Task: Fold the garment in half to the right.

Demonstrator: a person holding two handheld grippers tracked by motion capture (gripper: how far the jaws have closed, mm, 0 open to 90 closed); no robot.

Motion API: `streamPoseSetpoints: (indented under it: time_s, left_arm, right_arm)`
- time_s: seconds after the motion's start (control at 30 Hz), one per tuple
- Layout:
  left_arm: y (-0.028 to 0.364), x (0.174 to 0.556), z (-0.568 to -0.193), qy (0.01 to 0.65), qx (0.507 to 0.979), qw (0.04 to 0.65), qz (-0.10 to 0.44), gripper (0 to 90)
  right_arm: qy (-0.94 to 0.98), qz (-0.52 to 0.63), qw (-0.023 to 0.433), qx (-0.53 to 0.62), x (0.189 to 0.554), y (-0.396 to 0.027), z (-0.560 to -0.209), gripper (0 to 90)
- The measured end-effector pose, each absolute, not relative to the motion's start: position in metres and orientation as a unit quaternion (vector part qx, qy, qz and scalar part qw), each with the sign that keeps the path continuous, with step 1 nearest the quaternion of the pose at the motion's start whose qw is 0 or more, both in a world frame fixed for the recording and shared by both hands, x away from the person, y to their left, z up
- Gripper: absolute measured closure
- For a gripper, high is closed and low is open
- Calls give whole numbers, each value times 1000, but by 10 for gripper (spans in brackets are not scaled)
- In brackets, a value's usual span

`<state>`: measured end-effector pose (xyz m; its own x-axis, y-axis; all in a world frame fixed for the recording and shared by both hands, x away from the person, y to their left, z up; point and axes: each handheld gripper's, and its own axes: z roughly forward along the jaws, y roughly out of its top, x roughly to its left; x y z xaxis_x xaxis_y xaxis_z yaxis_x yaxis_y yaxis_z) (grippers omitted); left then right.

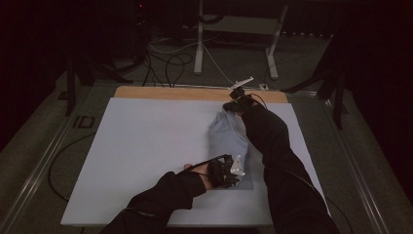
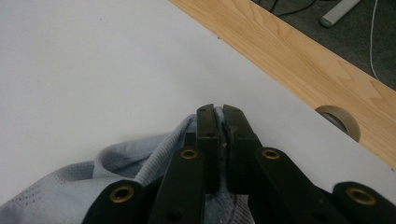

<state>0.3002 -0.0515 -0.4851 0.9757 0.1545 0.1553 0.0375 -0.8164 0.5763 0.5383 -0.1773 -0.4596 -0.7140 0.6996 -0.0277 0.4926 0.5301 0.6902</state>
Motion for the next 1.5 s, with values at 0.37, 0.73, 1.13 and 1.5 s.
streamPoseSetpoints:
  time_s: [0.37, 0.73, 1.13, 1.5]
  left_arm:
    - [-63, 307, -490, 56, 949, 302, 69, 731]
    - [-63, 305, -484, 52, 946, 316, 45, 480]
    - [-59, 302, -479, 42, 946, 318, 43, 475]
    - [-53, 301, -476, 42, 944, 324, 36, 452]
  right_arm:
    - [852, 355, 151, 352, 539, -179, -454, 446]
    - [841, 373, 139, 366, 536, -192, -452, 107]
    - [844, 380, 129, 357, 531, -186, -453, 103]
    - [844, 385, 125, 353, 526, -184, -455, 104]
